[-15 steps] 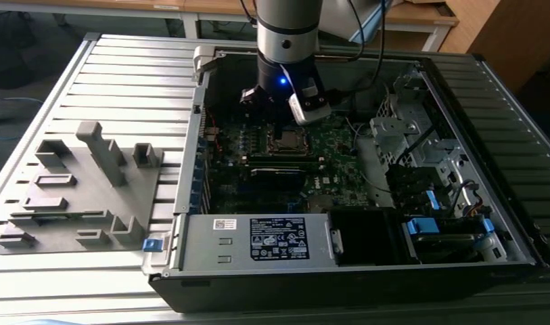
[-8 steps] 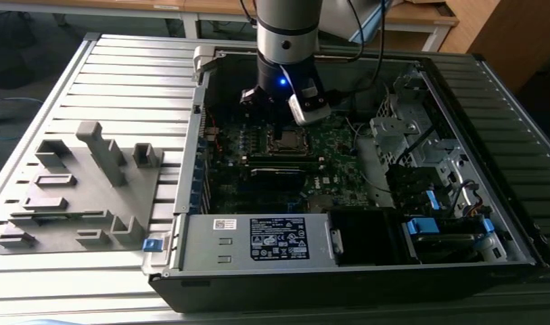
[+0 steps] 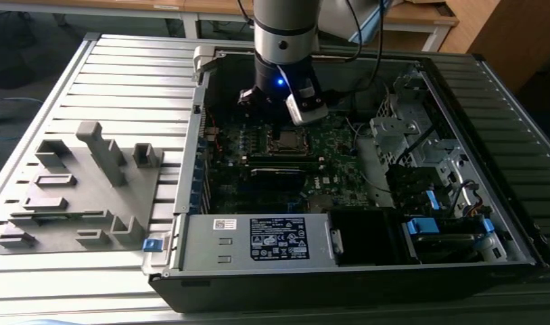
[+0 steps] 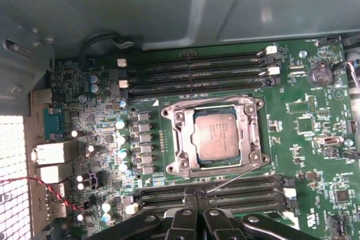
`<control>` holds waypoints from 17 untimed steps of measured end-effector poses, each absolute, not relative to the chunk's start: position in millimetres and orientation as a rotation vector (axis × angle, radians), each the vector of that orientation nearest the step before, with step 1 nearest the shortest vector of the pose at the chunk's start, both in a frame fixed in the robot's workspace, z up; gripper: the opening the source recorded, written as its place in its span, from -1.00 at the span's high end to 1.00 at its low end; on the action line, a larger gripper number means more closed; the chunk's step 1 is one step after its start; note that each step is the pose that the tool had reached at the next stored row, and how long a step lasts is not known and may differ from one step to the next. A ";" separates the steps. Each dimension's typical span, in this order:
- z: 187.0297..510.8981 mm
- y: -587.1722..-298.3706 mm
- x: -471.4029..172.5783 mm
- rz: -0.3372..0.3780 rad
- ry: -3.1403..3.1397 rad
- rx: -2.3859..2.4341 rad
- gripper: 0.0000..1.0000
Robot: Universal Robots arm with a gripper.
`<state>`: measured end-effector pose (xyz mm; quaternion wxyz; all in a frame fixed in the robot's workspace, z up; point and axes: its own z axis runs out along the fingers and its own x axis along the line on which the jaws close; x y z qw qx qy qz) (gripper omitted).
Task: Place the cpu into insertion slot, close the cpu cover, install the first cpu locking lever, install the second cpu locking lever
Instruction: 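Install the second cpu locking lever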
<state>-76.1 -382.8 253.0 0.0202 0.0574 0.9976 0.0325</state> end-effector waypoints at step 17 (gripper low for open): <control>248.7 -382.9 -77.6 0.099 3.096 0.140 0.79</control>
